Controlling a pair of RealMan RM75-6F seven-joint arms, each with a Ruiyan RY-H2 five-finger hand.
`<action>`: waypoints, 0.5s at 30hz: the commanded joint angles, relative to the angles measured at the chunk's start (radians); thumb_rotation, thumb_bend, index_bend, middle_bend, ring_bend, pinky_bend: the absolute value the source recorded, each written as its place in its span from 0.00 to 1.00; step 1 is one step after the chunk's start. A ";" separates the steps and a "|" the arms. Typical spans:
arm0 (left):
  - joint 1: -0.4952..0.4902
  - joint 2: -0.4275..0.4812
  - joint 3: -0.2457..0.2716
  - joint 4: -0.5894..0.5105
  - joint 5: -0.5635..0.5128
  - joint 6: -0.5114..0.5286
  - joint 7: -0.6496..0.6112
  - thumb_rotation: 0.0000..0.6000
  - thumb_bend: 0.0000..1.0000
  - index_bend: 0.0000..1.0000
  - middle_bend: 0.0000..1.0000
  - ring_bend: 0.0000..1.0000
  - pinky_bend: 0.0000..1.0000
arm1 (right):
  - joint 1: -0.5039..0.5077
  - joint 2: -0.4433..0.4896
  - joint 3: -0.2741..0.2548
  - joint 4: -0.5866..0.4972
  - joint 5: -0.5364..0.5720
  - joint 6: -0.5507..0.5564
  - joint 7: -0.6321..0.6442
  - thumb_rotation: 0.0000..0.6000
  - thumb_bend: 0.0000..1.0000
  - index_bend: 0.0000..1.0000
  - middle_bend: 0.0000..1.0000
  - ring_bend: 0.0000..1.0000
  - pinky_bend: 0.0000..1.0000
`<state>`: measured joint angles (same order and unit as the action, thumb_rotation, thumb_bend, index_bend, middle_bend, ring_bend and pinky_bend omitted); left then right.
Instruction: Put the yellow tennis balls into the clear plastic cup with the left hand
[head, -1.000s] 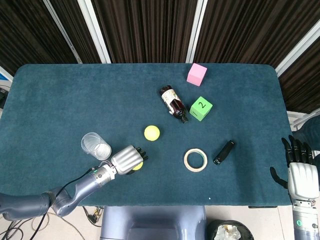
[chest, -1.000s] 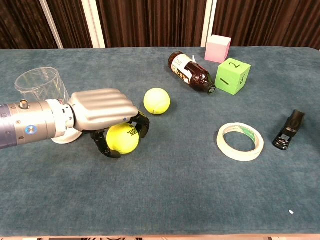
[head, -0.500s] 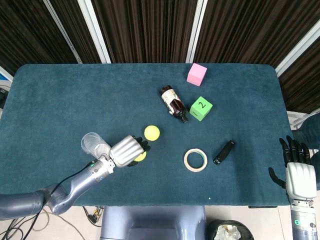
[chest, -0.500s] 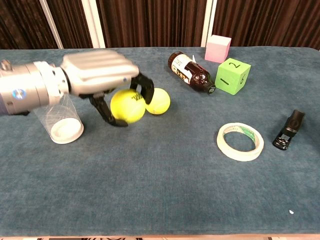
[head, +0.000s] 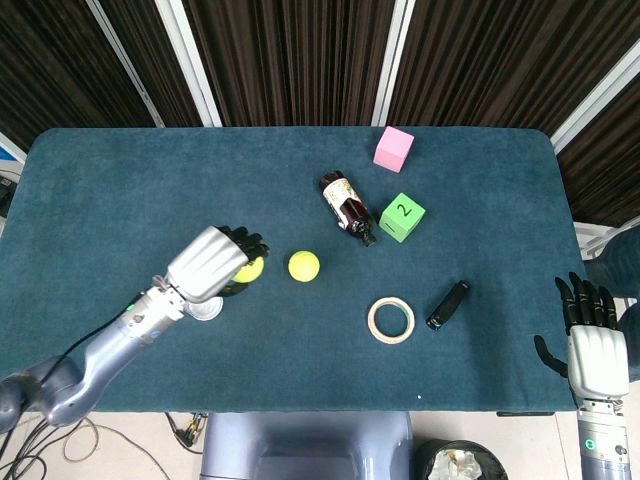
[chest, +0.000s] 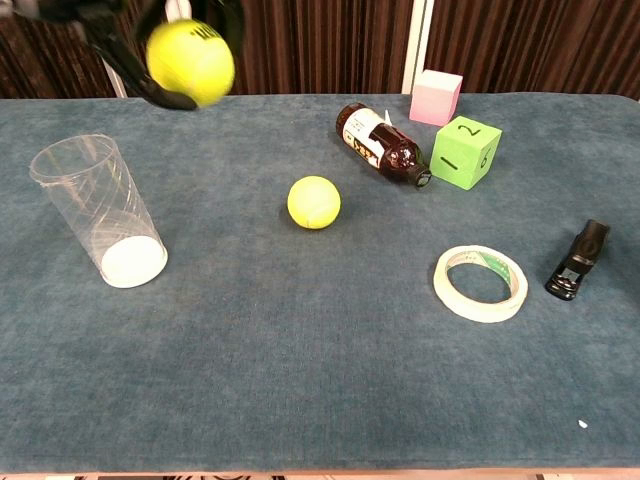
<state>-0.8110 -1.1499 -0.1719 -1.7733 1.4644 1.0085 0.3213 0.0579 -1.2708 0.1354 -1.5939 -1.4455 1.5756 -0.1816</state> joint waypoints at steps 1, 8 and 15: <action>0.034 0.068 0.014 -0.023 0.028 0.027 -0.053 1.00 0.23 0.39 0.46 0.44 0.62 | 0.001 -0.002 -0.001 0.001 -0.001 0.000 -0.002 1.00 0.35 0.08 0.00 0.00 0.00; 0.076 0.124 0.054 0.001 0.090 0.057 -0.128 1.00 0.22 0.37 0.46 0.43 0.61 | -0.001 -0.003 0.001 0.000 -0.001 0.006 -0.003 1.00 0.35 0.08 0.00 0.00 0.00; 0.093 0.129 0.083 0.038 0.105 0.047 -0.162 1.00 0.21 0.37 0.45 0.43 0.61 | -0.002 -0.003 0.003 0.000 0.000 0.007 -0.001 1.00 0.35 0.08 0.00 0.00 0.00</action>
<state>-0.7208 -1.0211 -0.0925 -1.7411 1.5663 1.0562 0.1633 0.0560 -1.2734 0.1384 -1.5936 -1.4451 1.5823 -0.1823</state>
